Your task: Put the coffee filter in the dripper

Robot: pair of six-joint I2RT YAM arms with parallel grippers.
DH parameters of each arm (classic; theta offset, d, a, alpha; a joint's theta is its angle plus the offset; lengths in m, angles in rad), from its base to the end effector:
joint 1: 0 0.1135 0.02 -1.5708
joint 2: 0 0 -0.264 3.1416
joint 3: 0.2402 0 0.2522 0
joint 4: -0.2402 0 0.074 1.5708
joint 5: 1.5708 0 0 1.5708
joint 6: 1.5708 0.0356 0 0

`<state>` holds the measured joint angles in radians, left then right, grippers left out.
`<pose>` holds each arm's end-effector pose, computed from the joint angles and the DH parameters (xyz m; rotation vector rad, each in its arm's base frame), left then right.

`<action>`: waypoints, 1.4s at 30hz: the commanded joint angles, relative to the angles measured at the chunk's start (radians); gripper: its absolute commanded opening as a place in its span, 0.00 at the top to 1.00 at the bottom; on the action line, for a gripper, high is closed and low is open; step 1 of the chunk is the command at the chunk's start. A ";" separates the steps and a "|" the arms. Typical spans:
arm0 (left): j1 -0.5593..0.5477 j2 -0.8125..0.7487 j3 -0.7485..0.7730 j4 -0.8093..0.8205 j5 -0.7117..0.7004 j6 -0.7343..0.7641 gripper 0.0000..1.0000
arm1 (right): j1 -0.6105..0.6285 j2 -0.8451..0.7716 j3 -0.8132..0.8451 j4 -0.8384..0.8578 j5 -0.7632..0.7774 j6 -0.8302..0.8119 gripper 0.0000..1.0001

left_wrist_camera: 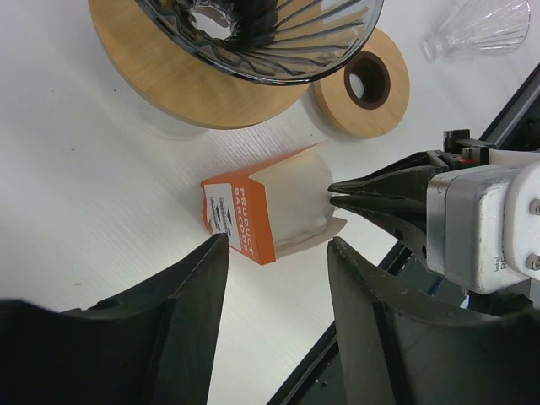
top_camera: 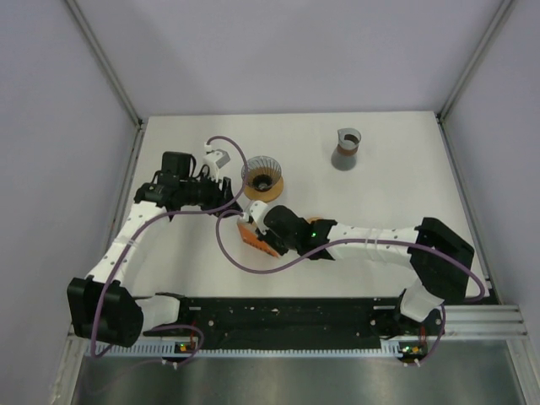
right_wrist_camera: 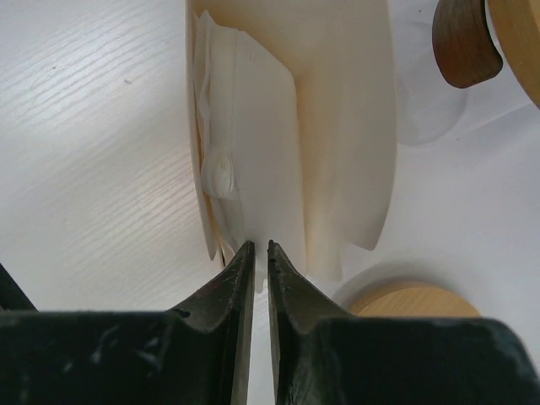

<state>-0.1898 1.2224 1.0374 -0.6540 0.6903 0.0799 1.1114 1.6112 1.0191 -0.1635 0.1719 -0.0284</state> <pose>0.2407 -0.0693 0.3001 0.6262 2.2471 -0.8783 0.1592 0.3081 0.2156 -1.1876 2.0143 0.3475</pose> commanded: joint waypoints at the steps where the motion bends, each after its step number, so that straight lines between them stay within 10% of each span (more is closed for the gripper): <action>1: -0.003 0.008 -0.005 0.037 0.002 0.004 0.44 | -0.001 0.016 0.044 0.032 0.021 0.012 0.89; 12: -0.003 0.011 0.012 0.030 -0.017 0.014 0.45 | -0.001 -0.085 -0.005 0.028 -0.054 -0.039 0.76; 42: -0.013 0.020 0.016 0.027 -0.032 0.015 0.48 | -0.067 -0.048 -0.088 0.105 -0.132 -0.027 0.84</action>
<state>-0.1986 1.2419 1.0374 -0.6506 0.6563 0.0814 1.0508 1.5532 0.8978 -0.1020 0.0582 -0.0589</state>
